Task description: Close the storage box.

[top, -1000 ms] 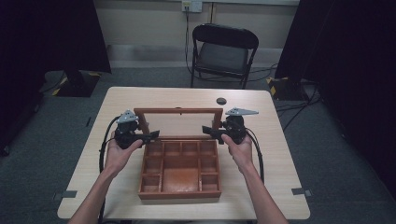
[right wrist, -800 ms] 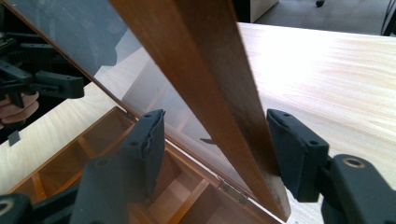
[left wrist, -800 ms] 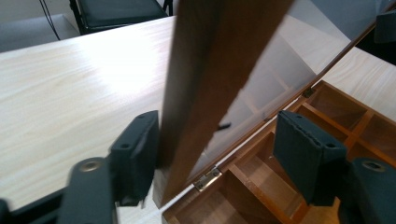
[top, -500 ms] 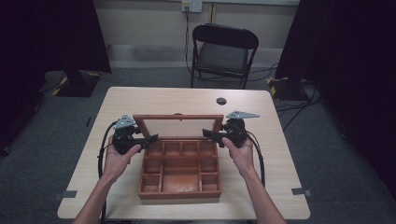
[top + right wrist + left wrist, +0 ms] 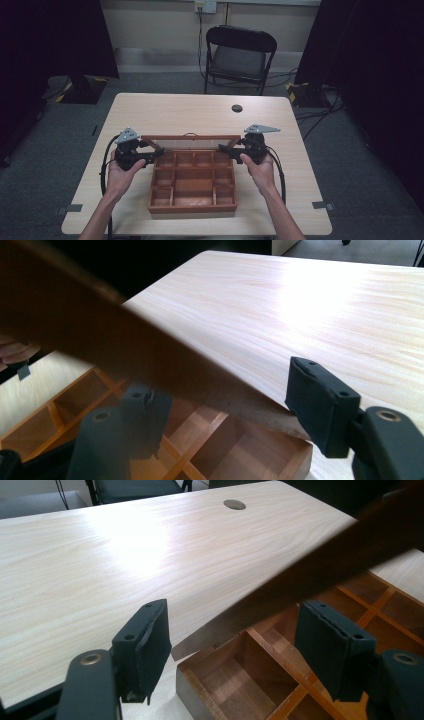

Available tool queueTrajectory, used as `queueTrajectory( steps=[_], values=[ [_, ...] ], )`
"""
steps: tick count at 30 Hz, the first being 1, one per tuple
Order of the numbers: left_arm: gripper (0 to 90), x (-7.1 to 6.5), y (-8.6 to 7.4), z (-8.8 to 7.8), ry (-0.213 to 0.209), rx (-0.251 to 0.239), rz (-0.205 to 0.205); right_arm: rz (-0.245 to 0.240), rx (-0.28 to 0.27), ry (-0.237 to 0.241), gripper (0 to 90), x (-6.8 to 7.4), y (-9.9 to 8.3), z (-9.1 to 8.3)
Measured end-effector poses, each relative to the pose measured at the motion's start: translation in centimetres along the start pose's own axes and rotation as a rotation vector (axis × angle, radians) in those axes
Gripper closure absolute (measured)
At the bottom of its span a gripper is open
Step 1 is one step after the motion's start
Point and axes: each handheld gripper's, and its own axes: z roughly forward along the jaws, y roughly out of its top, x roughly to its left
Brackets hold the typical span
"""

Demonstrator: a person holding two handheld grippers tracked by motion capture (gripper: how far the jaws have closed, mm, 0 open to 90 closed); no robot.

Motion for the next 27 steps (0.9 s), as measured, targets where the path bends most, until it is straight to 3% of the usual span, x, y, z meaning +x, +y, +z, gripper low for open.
queueTrajectory(
  steps=[9,16,20,22,27],
  values=[
    [28.9,0.0,-0.1,-0.2,-0.016,0.015,0.012,-0.048,0.035,-0.017,34.4,0.7,-0.3,-0.5],
    [28.1,0.0,-0.2,-0.2,-0.030,0.042,0.015,-0.035,0.025,-0.017,30.1,0.5,-1.1,-0.9],
    [27.1,0.0,-0.4,-0.2,-0.044,0.052,0.019,-0.018,0.048,-0.044,32.2,0.2,-1.8,-1.1],
    [25.7,-0.1,-0.6,-0.2,-0.041,0.051,0.006,-0.007,0.035,-0.040,32.0,0.0,-2.1,-1.4],
    [26.9,-0.3,-0.8,-0.3,-0.043,0.064,0.019,-0.006,0.036,-0.041,31.9,0.1,-2.6,-1.7]
  ],
)
